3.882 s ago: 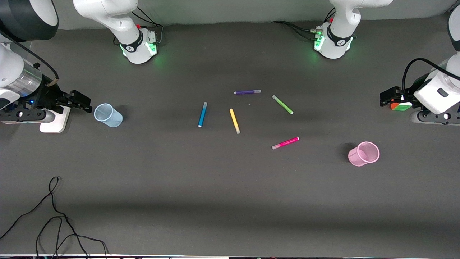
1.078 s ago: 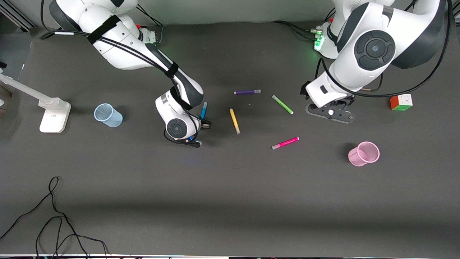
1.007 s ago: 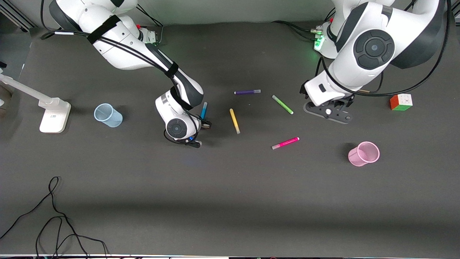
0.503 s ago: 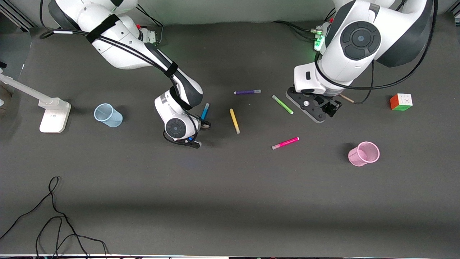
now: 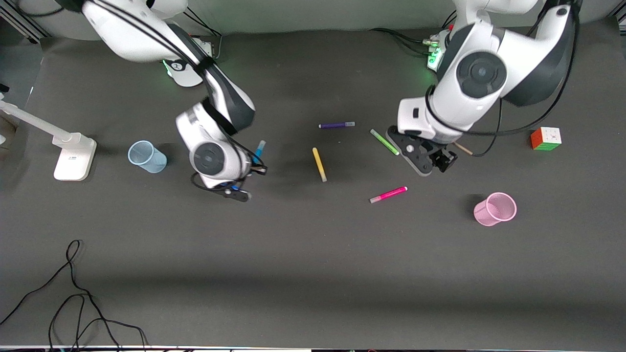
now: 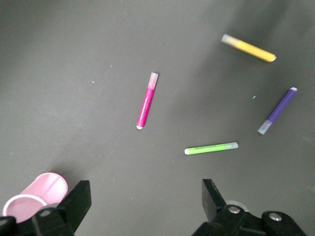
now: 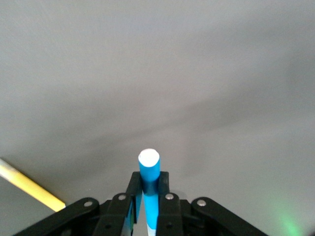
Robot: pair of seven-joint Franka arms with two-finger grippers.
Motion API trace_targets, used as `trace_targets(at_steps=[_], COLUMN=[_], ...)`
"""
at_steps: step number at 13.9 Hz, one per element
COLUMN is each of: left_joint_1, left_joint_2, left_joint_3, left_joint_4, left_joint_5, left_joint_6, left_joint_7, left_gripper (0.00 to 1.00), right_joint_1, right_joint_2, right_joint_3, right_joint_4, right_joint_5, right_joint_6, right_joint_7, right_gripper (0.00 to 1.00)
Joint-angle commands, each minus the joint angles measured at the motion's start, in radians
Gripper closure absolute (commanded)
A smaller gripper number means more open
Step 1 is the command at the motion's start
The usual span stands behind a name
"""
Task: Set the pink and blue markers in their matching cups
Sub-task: 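Grasp the blue marker with the right gripper while the left gripper reaches pink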
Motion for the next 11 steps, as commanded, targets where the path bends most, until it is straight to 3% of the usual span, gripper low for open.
trace_targets(at_steps=[1, 4, 5, 9, 11], left_joint_1=[0.005, -0.004, -0.006, -0.001, 0.000], left_joint_2=[0.004, 0.047, 0.066, 0.170, 0.222], left_joint_3=[0.004, 0.002, 0.002, 0.004, 0.005], left_joint_4=[-0.130, -0.218, -0.242, -0.262, -0.255], left_joint_5=[0.008, 0.009, 0.011, 0.051, 0.054], left_joint_6=[0.153, 0.260, 0.316, 0.440, 0.494], left_joint_7=[0.021, 0.022, 0.022, 0.022, 0.021], left_gripper=[0.00, 0.00, 0.01, 0.01, 0.01], right_joint_1=[-0.032, -0.029, -0.029, -0.031, -0.031], right_joint_2=[-0.177, -0.304, -0.347, -0.539, -0.620], right_joint_3=[-0.067, -0.190, -0.236, -0.377, -0.400], right_joint_4=[-0.085, -0.127, -0.170, -0.472, -0.570], right_joint_5=[-0.019, -0.034, -0.095, -0.213, -0.305], right_joint_6=[-0.006, 0.005, 0.031, 0.302, 0.361], right_joint_7=[-0.135, -0.333, -0.414, -0.589, -0.613], right_gripper=[1.00, 1.00, 1.00, 1.00, 1.00])
